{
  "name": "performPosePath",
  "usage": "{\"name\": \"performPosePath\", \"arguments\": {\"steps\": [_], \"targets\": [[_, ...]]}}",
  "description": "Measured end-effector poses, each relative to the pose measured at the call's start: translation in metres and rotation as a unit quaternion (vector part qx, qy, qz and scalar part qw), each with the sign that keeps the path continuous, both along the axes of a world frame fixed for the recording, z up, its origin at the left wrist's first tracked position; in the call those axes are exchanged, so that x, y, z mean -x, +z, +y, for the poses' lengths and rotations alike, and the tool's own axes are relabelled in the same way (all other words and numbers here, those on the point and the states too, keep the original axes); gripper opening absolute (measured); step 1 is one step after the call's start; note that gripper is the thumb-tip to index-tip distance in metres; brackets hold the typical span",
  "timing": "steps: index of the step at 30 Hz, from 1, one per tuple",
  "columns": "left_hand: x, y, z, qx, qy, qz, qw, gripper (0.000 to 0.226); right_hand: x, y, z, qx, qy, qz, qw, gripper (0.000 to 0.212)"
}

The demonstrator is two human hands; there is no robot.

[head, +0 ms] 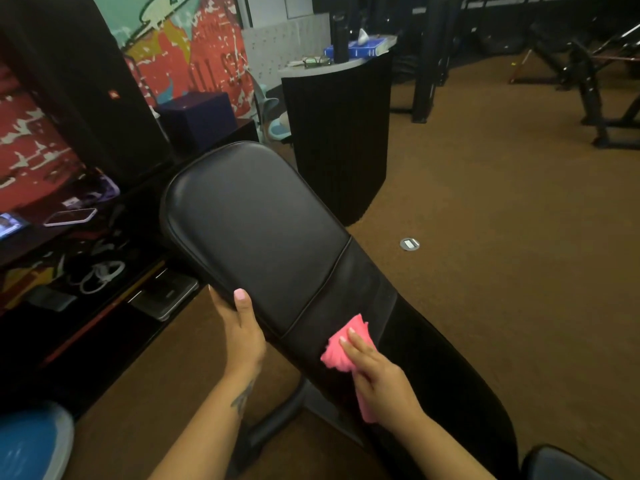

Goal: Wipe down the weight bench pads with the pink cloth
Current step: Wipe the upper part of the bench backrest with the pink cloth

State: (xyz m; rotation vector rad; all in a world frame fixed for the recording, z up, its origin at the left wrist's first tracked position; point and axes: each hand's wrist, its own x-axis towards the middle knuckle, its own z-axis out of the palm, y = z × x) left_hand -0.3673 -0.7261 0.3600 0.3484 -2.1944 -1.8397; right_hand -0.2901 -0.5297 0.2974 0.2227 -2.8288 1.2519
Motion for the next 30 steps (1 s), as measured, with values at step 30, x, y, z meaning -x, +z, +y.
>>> {"name": "performPosePath", "arguments": {"steps": [30], "targets": [[-0.035, -0.021, 0.026, 0.088, -0.016, -0.005, 0.996, 0.109, 0.071, 0.035, -0.006, 0.046, -0.091, -0.023, 0.994, 0.058]]}}
